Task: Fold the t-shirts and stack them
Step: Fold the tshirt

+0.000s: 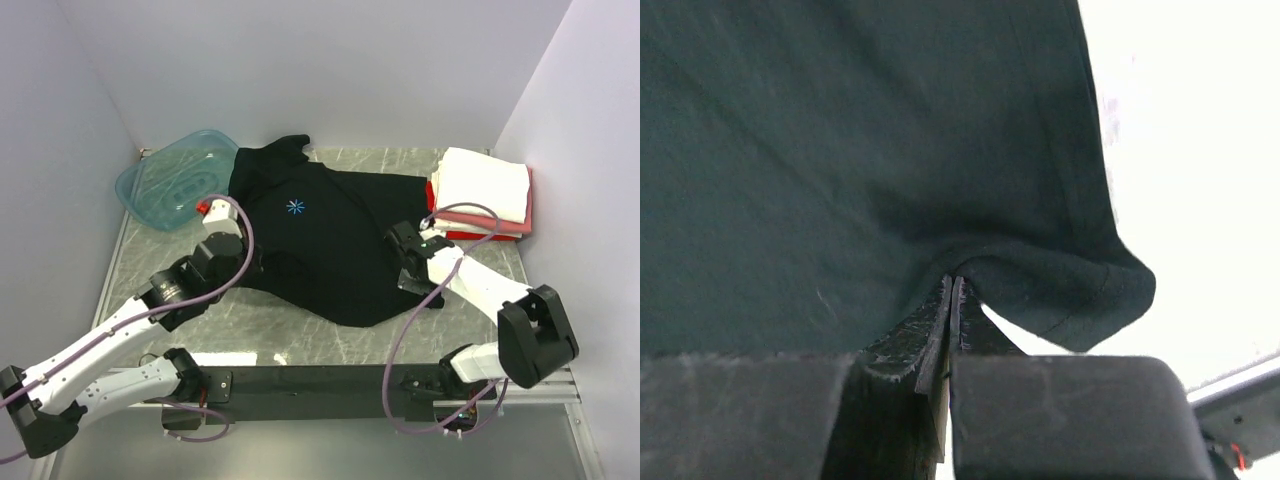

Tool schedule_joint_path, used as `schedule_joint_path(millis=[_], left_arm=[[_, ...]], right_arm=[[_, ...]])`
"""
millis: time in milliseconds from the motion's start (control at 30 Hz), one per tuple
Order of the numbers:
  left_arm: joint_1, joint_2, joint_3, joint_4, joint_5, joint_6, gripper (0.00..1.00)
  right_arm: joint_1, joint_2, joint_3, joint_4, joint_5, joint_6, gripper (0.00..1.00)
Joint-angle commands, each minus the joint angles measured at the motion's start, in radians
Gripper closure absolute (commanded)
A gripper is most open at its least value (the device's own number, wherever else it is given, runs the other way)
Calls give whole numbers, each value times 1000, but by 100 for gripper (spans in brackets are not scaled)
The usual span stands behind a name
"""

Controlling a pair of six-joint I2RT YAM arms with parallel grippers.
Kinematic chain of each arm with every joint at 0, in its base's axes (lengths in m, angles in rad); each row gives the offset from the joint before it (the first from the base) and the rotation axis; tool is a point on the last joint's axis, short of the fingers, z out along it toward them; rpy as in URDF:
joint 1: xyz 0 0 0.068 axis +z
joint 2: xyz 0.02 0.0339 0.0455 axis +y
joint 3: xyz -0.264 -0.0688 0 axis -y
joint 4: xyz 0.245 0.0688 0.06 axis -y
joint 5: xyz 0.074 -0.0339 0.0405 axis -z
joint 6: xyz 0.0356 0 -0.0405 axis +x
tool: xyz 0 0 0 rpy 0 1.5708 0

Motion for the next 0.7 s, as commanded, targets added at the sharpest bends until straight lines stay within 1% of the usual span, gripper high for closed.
schedule_joint_path(millis=[0, 133, 267, 467, 667], left_arm=[[39, 38, 45, 139, -13, 106, 99], [71, 87, 44, 245, 53, 189, 99], [126, 166, 45, 327, 97, 272, 99], [209, 266, 75, 395, 139, 321, 99], [304, 298, 64, 446, 185, 335, 99]], right_arm=[[-49, 18, 66, 102, 12, -85, 100], [-99, 65, 97, 120, 38, -134, 100], [-138, 100, 108, 180, -2, -171, 100], [-174, 173, 141, 223, -30, -214, 100], [-210, 232, 187, 237, -42, -252, 100]])
